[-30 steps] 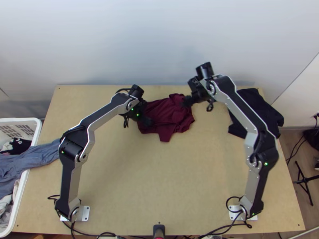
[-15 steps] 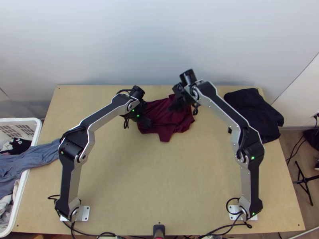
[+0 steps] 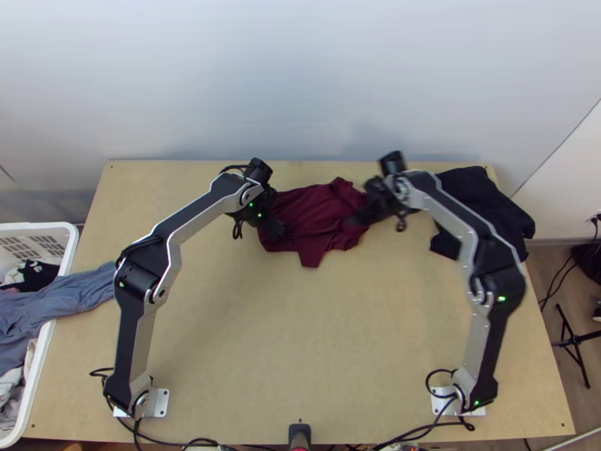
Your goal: Fold the t-shirt
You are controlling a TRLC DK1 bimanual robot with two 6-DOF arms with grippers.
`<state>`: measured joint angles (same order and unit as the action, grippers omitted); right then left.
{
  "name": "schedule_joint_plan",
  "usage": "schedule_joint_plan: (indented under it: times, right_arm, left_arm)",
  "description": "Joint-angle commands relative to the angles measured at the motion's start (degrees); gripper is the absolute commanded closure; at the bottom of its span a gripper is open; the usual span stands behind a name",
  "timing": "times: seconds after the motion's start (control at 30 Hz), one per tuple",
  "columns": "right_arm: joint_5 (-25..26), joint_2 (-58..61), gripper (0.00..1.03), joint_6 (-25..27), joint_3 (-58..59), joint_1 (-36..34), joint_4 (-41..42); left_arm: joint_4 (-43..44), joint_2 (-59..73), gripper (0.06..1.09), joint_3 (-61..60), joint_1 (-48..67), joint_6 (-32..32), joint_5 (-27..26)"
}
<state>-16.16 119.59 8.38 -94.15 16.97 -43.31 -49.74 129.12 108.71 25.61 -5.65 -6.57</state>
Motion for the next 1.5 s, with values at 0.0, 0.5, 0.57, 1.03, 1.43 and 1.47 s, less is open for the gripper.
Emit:
schedule_joint_plan:
  times: [0.0, 0.5, 0.57, 1.03, 1.43, 1.47]
  right_arm:
    - [-0.10, -7.62, 1.00, 5.42, 9.77, -12.67, -0.28]
    - [-0.27, -14.03, 0.19, 3.57, 7.58, -10.91, -10.13]
    - [-0.45, -11.57, 0.12, 2.87, 5.99, -9.76, -10.39]
    - [-17.67, 6.97, 0.10, -2.32, -12.11, -12.84, -11.27]
    - [-20.49, 12.42, 0.10, -3.72, -13.61, -10.47, -8.72]
    - [-20.58, 12.60, 0.10, -3.99, -13.61, -10.12, -8.19]
  left_arm:
    - [-0.98, 2.10, 0.10, 2.48, -0.03, -0.15, -0.02]
    - [-12.67, -2.82, 0.10, 10.30, 0.15, -0.33, -18.13]
    - [-16.27, -3.61, 0.10, 14.34, -0.38, -0.41, -23.58]
    - [-28.93, -6.51, 0.10, 15.13, -10.05, -7.36, -33.77]
    - [-29.37, -6.78, 0.10, 13.99, -11.02, -7.36, -33.07]
    - [-29.37, -6.78, 0.10, 13.99, -10.84, -7.36, -32.98]
